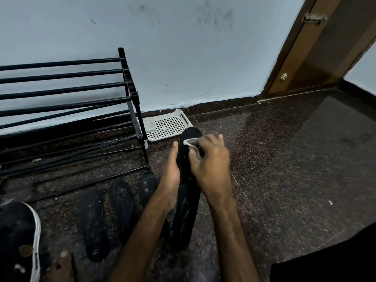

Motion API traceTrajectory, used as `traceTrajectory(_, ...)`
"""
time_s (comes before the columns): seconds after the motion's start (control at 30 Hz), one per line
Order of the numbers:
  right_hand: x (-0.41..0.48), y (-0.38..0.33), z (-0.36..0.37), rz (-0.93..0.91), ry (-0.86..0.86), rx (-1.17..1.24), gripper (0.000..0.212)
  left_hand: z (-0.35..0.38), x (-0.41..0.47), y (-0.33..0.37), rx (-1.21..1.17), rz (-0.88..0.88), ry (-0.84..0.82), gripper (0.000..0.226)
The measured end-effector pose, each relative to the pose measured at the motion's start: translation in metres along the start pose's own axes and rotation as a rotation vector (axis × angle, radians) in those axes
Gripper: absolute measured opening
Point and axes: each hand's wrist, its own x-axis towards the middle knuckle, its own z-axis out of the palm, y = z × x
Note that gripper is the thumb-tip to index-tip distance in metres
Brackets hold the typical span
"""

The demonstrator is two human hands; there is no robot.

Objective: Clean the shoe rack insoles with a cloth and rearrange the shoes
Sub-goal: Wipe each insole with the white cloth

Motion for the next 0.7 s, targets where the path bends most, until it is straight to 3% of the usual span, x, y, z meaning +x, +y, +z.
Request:
traceTrajectory(0.1,0.010,-0.006,0.002,-0.045,0.084,-0.016,0.020,0.002,0.001,-0.001,0.014,0.012,-0.002,0.059)
traceTrajectory(0.2,0.013,0.009,-0.005,0.061,0.125,-0.077,0.020,0.001,0.003,0.000,-0.041,-0.047,-0.055,0.062)
traceTrajectory(0.33,0.001,0.000,-0.004,0.044,-0.027,-0.007,0.017,-0.003,0.002,0.000,-0.007,-0.030,0.006,0.066)
traceTrajectory(0.43,0.008,-0.013,0.003,-0.063,-0.017,0.029,0.017,-0.004,0.004,-0.003,0.055,0.008,0.062,0.061)
traceTrajectory(0.57,0.015,0.005,-0.007,0.042,0.060,-0.061,0.021,-0.002,0.004,-0.003,0.005,-0.071,-0.013,0.066)
traceTrajectory(0.7,0.005,0.005,-0.008,0.043,-0.097,-0.054,0.018,-0.008,0.003,0.002,-0.010,-0.071,-0.009,0.076)
